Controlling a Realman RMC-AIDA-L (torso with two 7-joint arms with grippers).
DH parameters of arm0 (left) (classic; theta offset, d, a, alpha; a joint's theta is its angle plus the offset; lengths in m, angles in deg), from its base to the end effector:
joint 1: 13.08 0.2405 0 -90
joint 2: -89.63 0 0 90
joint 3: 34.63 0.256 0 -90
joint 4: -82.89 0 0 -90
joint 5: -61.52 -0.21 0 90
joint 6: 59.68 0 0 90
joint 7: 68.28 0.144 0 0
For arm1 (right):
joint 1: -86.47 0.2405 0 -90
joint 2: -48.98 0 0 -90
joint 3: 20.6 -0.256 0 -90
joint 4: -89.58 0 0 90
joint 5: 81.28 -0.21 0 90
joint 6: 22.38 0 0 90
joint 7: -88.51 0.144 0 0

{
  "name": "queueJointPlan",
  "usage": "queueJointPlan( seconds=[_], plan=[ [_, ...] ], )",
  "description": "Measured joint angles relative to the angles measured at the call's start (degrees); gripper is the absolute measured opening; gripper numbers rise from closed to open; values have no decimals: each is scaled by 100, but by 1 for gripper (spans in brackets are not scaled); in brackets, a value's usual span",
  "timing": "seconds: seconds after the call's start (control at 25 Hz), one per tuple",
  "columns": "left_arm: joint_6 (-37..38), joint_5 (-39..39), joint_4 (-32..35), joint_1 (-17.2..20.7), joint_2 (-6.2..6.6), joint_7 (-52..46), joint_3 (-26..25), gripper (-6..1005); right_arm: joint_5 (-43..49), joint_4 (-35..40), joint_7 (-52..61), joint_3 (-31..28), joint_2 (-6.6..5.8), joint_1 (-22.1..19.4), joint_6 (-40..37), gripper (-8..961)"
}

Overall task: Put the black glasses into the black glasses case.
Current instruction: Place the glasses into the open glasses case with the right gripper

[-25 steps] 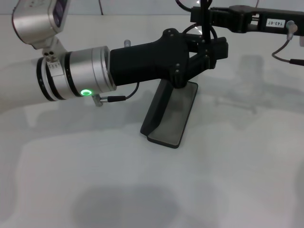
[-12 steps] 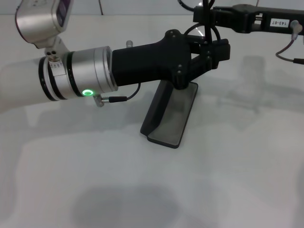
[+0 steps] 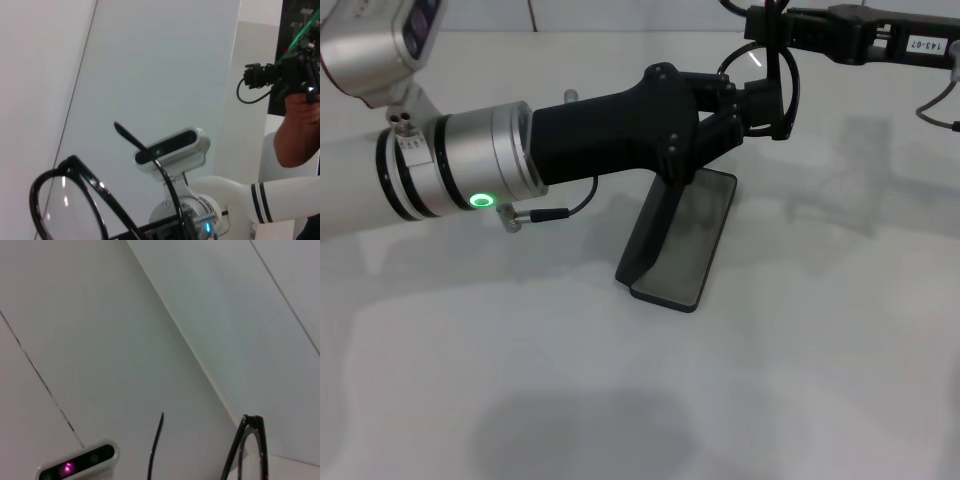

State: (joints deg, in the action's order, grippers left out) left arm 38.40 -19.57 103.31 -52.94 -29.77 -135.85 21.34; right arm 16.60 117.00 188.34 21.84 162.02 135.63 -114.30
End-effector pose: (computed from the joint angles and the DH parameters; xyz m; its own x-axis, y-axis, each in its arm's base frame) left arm -0.1626 0.3323 -0.0280 0.5457 0.1747 0.8196 0.2130 -0.9748 0.0659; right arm 0.1402 0.4024 0.0292 0.5857 -0.4556 -0.6703 -0.4711 -0.8644 0.1759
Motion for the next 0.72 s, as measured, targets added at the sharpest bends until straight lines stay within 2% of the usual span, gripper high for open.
queueJointPlan(
  seconds=[0.72],
  plan=[
    [-35,-39,-57,-12,-38,-70,37,121,-6,-3,-191,62,37,35,-464,102]
  ],
)
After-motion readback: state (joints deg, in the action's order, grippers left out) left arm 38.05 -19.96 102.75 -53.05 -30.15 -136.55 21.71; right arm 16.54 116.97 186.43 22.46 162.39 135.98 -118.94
